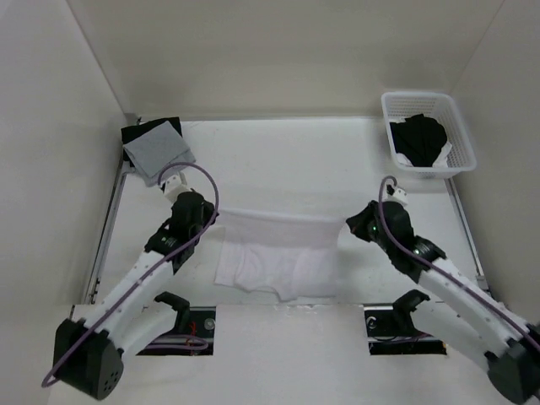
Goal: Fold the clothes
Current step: Fold the tank top
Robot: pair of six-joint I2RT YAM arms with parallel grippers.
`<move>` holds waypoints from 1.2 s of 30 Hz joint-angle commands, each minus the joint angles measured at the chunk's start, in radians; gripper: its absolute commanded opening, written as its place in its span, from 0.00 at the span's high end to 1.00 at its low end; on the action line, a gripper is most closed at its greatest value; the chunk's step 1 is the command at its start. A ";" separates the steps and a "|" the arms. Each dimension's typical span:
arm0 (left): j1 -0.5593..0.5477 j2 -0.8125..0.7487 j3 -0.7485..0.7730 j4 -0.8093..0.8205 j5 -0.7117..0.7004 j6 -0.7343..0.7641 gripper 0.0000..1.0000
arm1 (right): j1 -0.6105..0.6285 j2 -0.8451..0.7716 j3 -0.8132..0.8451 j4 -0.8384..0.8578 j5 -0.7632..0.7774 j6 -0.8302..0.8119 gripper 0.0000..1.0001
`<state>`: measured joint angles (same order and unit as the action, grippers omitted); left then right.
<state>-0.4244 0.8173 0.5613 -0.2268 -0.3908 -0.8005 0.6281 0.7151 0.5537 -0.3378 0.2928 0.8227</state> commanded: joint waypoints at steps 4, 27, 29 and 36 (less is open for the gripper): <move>0.097 0.398 0.104 0.453 0.026 -0.006 0.99 | -0.241 0.409 0.067 0.465 -0.342 -0.108 0.99; 0.160 0.151 -0.138 0.442 0.158 -0.057 0.96 | -0.166 0.327 -0.036 0.447 -0.293 -0.086 0.99; 0.163 0.059 -0.201 0.419 0.181 -0.065 0.96 | -0.127 0.255 -0.083 0.399 -0.264 -0.080 0.99; 0.216 -0.032 -0.345 0.360 0.211 -0.054 0.93 | 0.015 0.165 -0.233 0.350 -0.225 0.038 0.96</move>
<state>-0.2356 0.7803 0.2607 0.1390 -0.2115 -0.8513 0.5865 0.8837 0.3557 0.0284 0.0288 0.7834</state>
